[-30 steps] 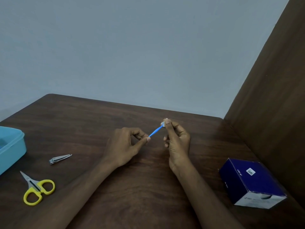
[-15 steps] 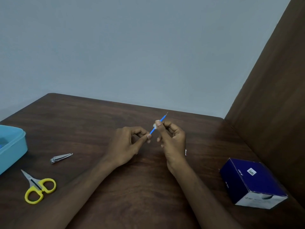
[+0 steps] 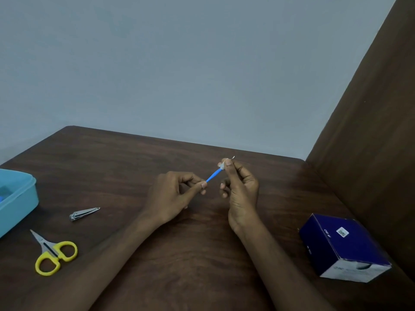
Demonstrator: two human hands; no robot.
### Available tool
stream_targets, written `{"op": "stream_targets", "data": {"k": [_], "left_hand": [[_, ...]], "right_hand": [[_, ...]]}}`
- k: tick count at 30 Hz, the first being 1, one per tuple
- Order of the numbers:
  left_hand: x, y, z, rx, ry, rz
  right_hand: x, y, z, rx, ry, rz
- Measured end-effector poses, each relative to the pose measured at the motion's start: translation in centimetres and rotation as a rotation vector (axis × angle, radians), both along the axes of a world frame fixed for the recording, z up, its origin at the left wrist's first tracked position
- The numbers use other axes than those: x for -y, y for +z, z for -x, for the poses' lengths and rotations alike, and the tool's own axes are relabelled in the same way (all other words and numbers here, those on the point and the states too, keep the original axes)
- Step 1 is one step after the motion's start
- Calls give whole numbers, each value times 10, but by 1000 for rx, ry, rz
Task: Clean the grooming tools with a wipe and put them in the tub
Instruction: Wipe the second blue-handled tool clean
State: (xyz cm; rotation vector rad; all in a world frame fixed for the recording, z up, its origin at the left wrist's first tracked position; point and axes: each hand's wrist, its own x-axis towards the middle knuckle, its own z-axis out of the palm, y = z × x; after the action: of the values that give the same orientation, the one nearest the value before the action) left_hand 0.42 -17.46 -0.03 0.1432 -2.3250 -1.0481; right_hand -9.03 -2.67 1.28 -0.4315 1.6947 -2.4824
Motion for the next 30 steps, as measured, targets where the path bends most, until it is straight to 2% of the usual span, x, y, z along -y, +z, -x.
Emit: {"op": "stream_targets", "data": {"k": [11, 19, 25, 30], "left_hand": [[2, -4, 5, -96, 73, -85], [-6, 3, -3, -102, 19, -69], [-2, 1, -3, -131, 93, -62], [3, -4, 2, -117, 157, -53]], "right_hand": [[4, -11, -2, -75, 167, -279], [5, -10, 5, 1, 87, -164], [6, -13, -1, -108, 155, -282], [5, -12, -1, -127, 125, -274]]}}
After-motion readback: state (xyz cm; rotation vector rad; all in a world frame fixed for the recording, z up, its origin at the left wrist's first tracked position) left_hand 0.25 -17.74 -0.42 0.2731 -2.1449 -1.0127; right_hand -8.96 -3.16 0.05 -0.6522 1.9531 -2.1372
